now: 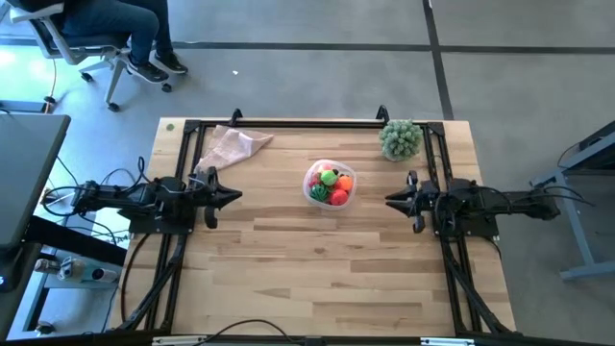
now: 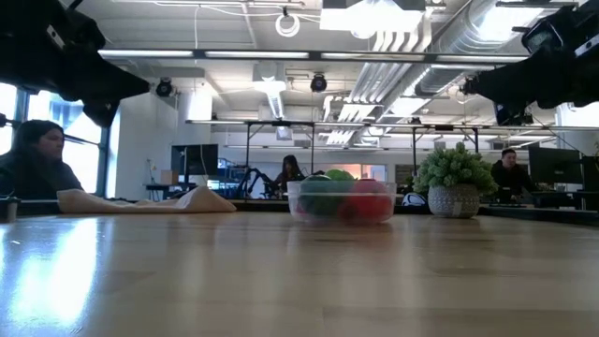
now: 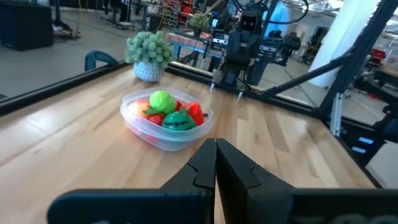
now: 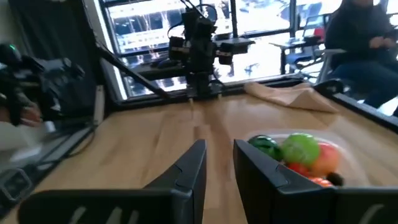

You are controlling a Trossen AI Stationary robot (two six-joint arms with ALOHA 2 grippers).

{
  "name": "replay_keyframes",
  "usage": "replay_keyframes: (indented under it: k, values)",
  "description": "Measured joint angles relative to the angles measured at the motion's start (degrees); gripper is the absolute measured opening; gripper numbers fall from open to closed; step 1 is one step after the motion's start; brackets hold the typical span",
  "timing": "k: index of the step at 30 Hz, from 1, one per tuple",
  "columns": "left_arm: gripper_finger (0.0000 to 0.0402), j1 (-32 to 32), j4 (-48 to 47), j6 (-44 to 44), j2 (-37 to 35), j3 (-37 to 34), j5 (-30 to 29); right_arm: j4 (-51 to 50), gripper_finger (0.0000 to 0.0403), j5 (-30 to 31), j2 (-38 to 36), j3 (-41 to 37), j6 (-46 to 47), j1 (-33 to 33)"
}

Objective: Pick and placing Produce into tupperware
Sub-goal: Return to Home Position

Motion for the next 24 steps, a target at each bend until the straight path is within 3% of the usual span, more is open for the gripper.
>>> replay_keyframes:
  k: [4,24]
  values:
    - [0.0,0.0,0.0,0.7,0.0,0.0,-0.3,0.4,0.0071,2.4,0.0,0.0,-1.8,0.0]
    - [0.0001,0.0,0.1,0.7,0.0,0.1,-0.3,0.3,0.0071,2.4,0.0,0.0,-1.8,0.0]
